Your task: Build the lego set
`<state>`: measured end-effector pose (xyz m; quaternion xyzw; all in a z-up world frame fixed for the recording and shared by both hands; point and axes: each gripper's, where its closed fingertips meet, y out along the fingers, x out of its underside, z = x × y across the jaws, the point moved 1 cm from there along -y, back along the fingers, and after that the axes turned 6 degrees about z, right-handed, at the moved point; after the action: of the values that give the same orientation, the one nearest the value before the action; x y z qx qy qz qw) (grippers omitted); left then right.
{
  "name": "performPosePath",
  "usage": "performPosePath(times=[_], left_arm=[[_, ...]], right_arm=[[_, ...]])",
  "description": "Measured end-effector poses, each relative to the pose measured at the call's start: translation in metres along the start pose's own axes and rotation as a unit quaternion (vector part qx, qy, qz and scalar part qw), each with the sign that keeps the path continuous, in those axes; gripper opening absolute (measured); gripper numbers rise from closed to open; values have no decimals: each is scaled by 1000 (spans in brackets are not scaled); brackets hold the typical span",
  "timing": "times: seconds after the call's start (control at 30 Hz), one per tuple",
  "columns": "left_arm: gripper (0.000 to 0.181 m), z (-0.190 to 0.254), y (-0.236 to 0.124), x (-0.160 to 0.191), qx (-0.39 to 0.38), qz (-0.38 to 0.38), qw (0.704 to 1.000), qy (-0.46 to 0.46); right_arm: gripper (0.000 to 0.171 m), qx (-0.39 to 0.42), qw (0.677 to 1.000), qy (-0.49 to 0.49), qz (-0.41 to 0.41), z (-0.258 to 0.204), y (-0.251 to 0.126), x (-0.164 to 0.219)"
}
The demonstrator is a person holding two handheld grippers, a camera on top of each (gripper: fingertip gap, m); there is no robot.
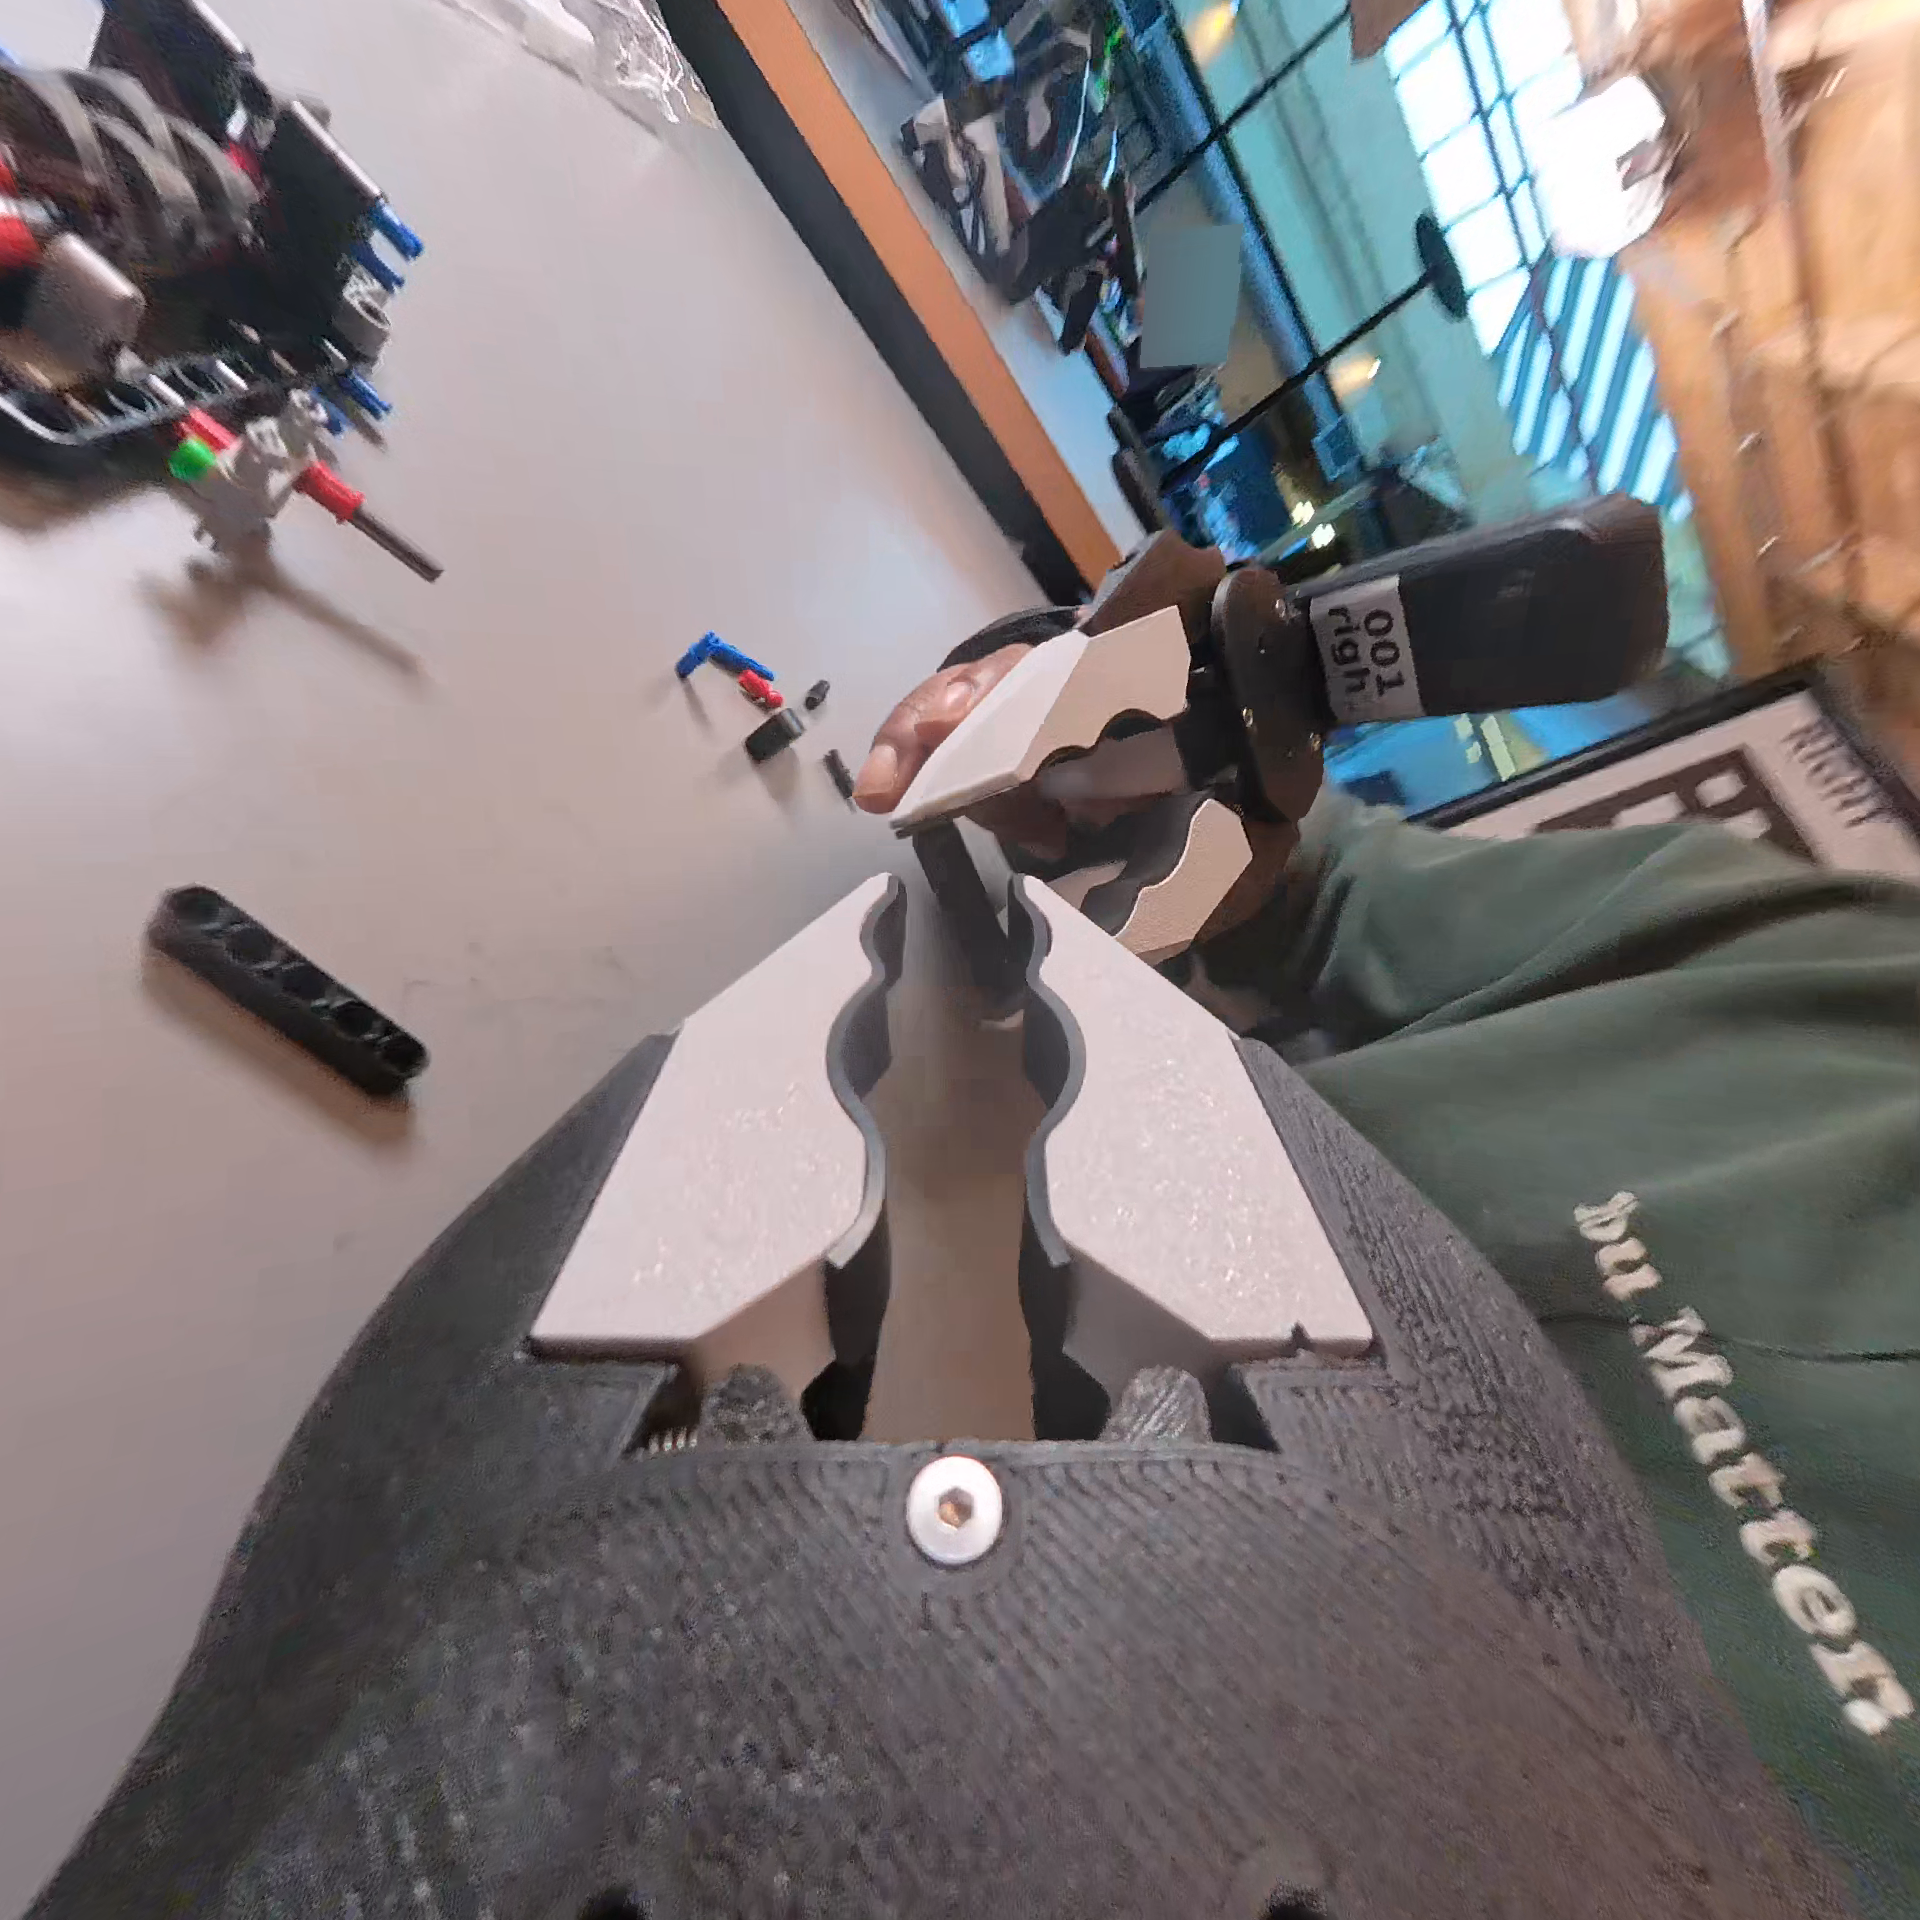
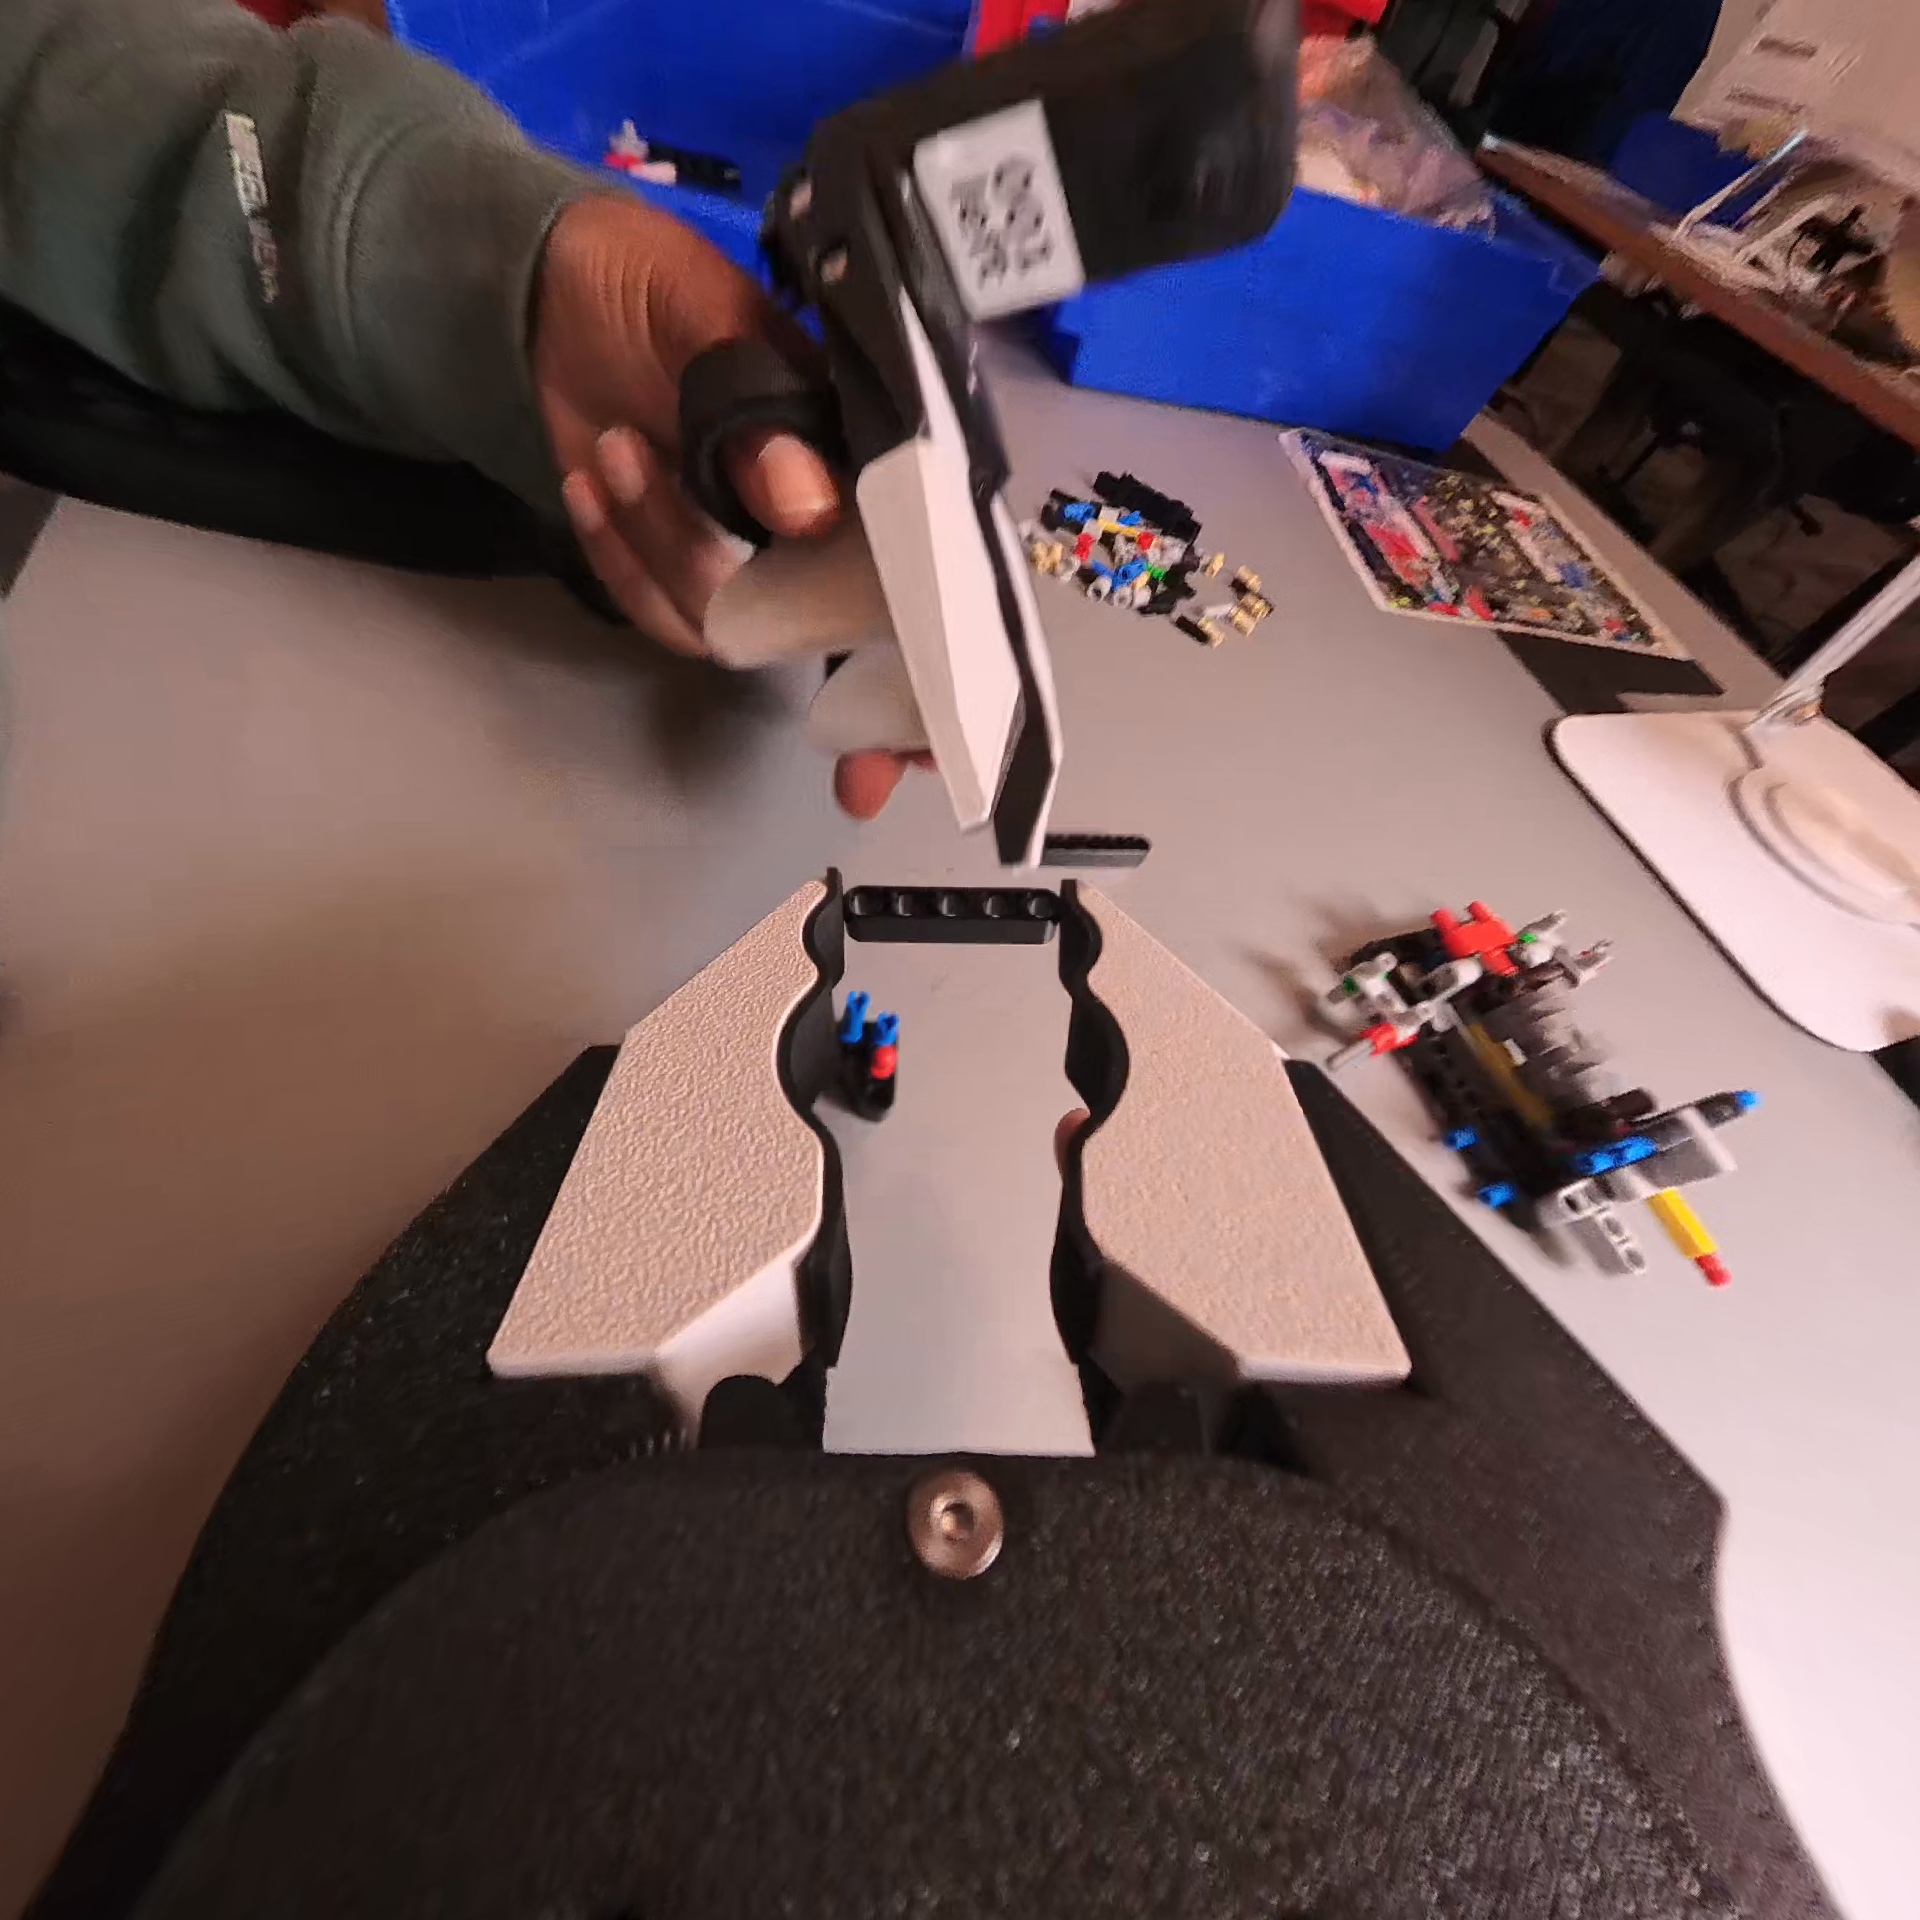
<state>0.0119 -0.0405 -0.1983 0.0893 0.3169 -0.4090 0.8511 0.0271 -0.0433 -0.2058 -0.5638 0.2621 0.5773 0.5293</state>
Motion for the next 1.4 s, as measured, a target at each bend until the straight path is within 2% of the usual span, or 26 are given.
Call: performPosePath(times=[0.13, 0.2, 0.37, 0.5, 0.73, 0.87, 0.97, 1.0, 1.2, 1.37, 1.4], left_arm=[[14, -2, -9, 10, -27, -58, 990, 126], [11, -7, -8, 18, -46, -85, 983, 155], [14, -16, -2, 26, -54, -97, 988, 110], [15, -13, 1, 24, -16, -85, 996, 31], [0, -14, 8, 17, -4, -70, 997, -22], [0, -21, 8, 18, -19, -62, 996, -55], [0, -22, 9, 19, -21, -65, 996, -57], [0, -20, 9, 19, -15, -64, 996, -61], [3, -25, 2, 13, -33, -56, 997, -36], [11, -32, -2, 12, -62, -70, 995, 19], [12, -32, -2, 12, -62, -73, 995, 22]], right_arm=[[39, -7, 999, -13, -43, -11, 6, 18], [39, -9, 998, -27, -52, -14, 10, 22], [39, -16, 998, -47, -31, -15, 14, 21], [39, -13, 998, -62, -9, -14, 13, 16], [39, 1, 998, -55, -4, -6, 9, 16], [39, 2, 998, -58, -17, -6, 9, 20], [20, 9, 998, -67, -4, -6, 8, 16], [19, 11, 998, -69, 3, -5, 7, 14], [43, -5, 998, -60, -6, -1, 1, 15], [41, -85, 989, -31, -117, 6, -17, 43], [36, -81, 987, -28, -135, 11, -19, 47]])
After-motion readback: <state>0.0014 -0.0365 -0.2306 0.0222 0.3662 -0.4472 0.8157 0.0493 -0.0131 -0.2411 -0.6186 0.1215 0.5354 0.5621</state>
